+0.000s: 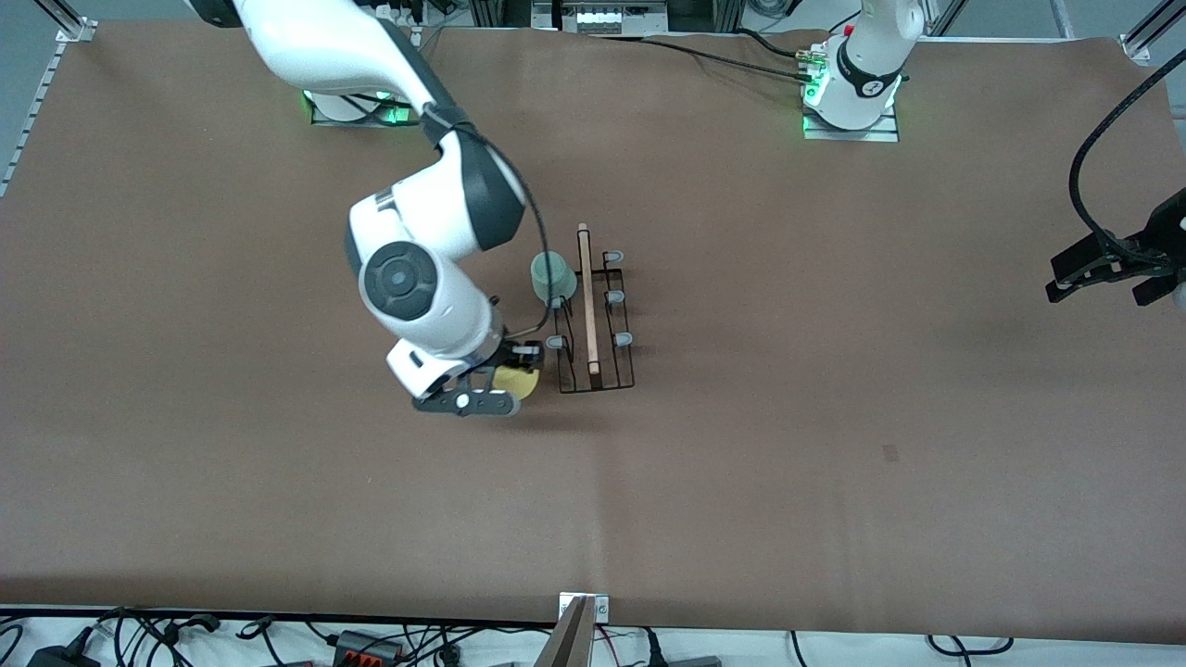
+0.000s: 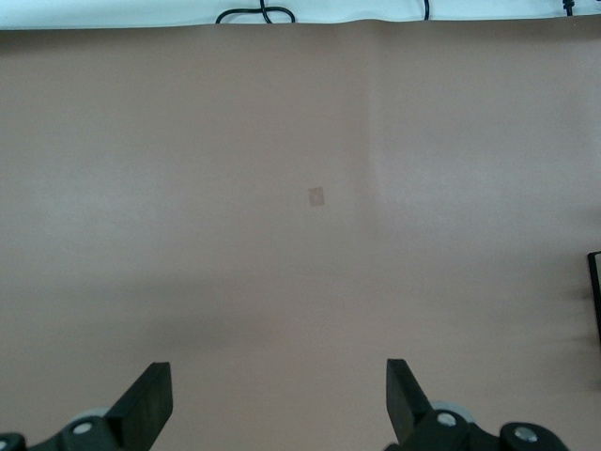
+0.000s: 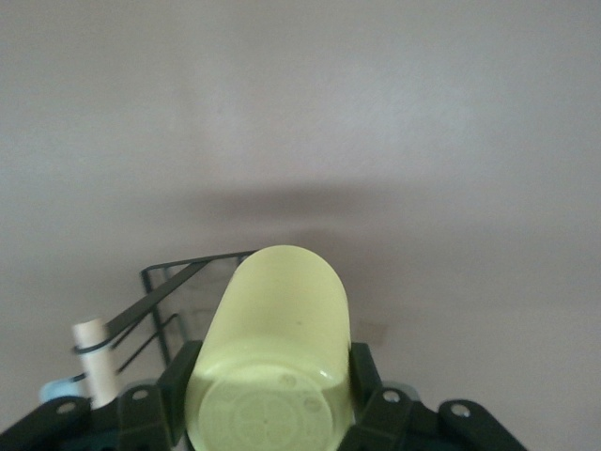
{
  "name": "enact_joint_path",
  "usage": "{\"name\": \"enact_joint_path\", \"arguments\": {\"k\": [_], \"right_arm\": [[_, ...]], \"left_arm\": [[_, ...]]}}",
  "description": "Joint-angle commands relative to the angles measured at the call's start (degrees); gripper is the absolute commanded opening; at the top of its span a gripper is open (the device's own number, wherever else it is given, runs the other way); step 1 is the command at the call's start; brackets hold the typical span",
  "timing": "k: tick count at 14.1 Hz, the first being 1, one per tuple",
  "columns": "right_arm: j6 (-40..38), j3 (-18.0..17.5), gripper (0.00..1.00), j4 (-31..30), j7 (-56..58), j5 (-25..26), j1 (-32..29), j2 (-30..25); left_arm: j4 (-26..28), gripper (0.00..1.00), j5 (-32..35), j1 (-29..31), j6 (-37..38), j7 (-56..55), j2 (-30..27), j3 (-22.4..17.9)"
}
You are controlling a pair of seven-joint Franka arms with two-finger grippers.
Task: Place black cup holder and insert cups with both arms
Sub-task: 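Carry the yellow cup with the right gripper to the rack, then lower the yellow cup onto a rack peg with the right gripper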
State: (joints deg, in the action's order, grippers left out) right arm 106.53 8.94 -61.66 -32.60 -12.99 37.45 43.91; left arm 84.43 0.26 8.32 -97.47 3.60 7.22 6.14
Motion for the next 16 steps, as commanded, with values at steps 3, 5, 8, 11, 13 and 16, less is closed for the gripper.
{"name": "enact_joint_path", "arguments": {"k": [3,5,8,11,13,16], "right_arm": [[-0.4,-0.1,0.22,0.1,-3.7,-3.8,1.1,-0.1],[-0.3,-0.1,0.23,0.1,-3.9,-5.7,1.2,0.2],[0.1,0.0,0.23,-0.1,-3.9,-5.4,2.5,1.2],[0.4,0.0,0.23,-0.2,-3.9,-5.3,2.7,2.4],[0.4,0.0,0.23,-0.3,-3.7,-5.2,2.7,3.2],[0.6,0.0,0.94,-0.2,-4.3,-5.4,2.8,4.2]], "left_arm": [[0.7,1.0,-0.7,0.6,0.1,0.6,-0.6,0.3],[0.7,1.0,-0.7,0.6,0.1,0.6,-0.6,0.3],[0.7,1.0,-0.7,0.6,0.1,0.6,-0.6,0.3],[0.7,1.0,-0.7,0.6,0.1,0.6,-0.6,0.3],[0.7,1.0,-0.7,0.6,0.1,0.6,-0.6,0.3],[0.7,1.0,-0.7,0.6,0.2,0.6,-0.6,0.3]]}}
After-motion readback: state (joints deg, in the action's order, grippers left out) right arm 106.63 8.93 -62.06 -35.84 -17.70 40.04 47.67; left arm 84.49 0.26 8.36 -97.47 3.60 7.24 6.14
